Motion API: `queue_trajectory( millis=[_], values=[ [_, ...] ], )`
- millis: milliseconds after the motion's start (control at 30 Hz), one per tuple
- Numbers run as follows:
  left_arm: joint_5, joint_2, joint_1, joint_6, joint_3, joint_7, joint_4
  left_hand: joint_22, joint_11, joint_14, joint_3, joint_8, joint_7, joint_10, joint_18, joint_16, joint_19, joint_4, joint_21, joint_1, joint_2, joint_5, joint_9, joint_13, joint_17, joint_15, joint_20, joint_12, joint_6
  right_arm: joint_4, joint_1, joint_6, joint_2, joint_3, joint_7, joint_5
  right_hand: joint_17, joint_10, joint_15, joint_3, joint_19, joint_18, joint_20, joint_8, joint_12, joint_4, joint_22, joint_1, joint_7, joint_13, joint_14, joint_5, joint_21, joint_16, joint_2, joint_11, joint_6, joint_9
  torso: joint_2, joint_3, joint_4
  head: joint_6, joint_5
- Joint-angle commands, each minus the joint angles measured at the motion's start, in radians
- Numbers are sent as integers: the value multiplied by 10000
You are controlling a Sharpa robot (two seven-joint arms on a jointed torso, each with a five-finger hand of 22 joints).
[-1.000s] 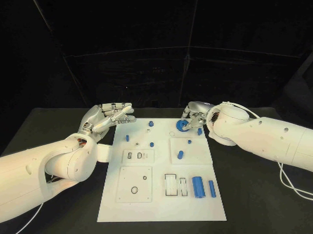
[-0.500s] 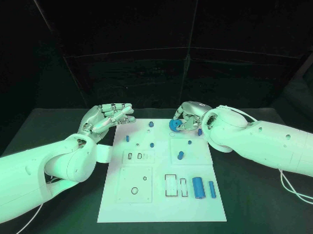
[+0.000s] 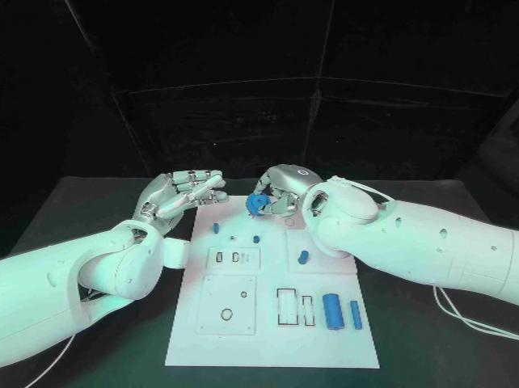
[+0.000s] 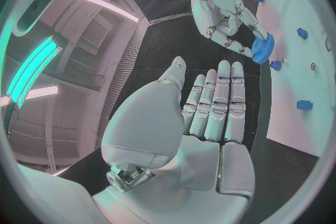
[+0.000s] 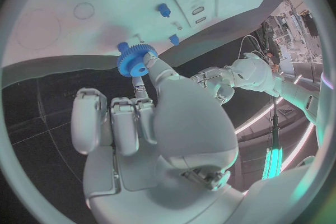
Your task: Assemble the parts on the task board
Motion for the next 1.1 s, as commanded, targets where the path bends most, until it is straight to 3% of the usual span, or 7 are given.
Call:
queue_trajectory(
  millis=[33, 200, 433, 700, 833, 1100],
  values=[
    [-52, 18, 15, 109, 9, 44, 14, -9, 26, -18, 13, -53, 8, 76, 65, -36, 49, -65, -38, 38, 65, 46, -12, -13, 9, 26, 32, -55, 46, -238, 18, -221, 272, -96, -70, -456, 2426, 651, -52, 74, 48, -120, 10, -52, 13, 19, 0, -106, -275, 2082, 995, -38, 34, 51, -10, -49, 702, 32, 8, 9, -12, -22, 49],
    [-52, 42, 15, 114, 10, 45, 4, -9, 26, -18, 13, -53, 8, 76, 65, -36, 49, -65, -38, 38, 65, 46, -12, -13, 9, 26, 32, -55, 46, -680, -26, 109, 748, -196, -116, -458, 2414, 635, -48, 106, 53, -123, 12, -95, -6, 25, 12, -165, -264, 2062, 992, -59, 39, 46, -35, -41, 678, 27, 7, 14, -34, -25, 67],
    [-52, 68, 15, 113, 10, 43, -12, -9, 26, -18, 13, -53, 8, 76, 65, -36, 49, -65, -38, 38, 65, 46, -12, -13, 9, 26, 32, -55, 46, -1014, -114, 422, 1075, -232, -288, -454, 2384, 586, -32, 166, 59, -126, 23, -187, -64, 30, 25, -264, -237, 2001, 986, -126, 44, 36, -80, -19, 612, 18, 1, 22, -32, -30, 69],
    [-52, 73, 15, 112, 10, 43, -17, -9, 26, -18, 13, -53, 8, 76, 65, -36, 49, -65, -38, 38, 65, 46, -12, -13, 9, 26, 32, -55, 46, -1135, -132, 699, 1144, -240, -382, -454, 2378, 550, -13, 206, 58, -127, 37, -268, -104, 19, 28, -337, -208, 1960, 984, -130, 44, 34, -150, 6, 553, 14, 0, 27, -60, -60, 96],
    [-52, 78, 15, 110, 10, 43, -21, -9, 26, -18, 13, -53, 8, 76, 65, -36, 49, -65, -38, 38, 65, 46, -12, -13, 9, 26, 32, -55, 46, -1155, -134, 916, 1145, -241, -385, -426, 2365, 530, 8, 214, 53, -127, 55, -337, -128, 26, 24, -430, -179, 1938, 982, -155, 41, 29, -234, 32, 506, 14, 2, 19, -44, -92, 79],
    [-52, 81, 15, 105, 10, 42, -26, -18, 26, -12, 17, -66, 8, 82, 65, -52, 54, -88, -46, 51, 77, 45, -12, -14, 16, 25, 31, -72, 50, -1240, -136, 874, 1156, -241, -547, -366, 2330, 353, 125, 149, 29, -123, 152, -685, -327, 59, -3, -714, -19, 1731, 974, -23, 27, 16, -532, 172, 52, -2, 5, 15, -32, -75, 71]
  ],
)
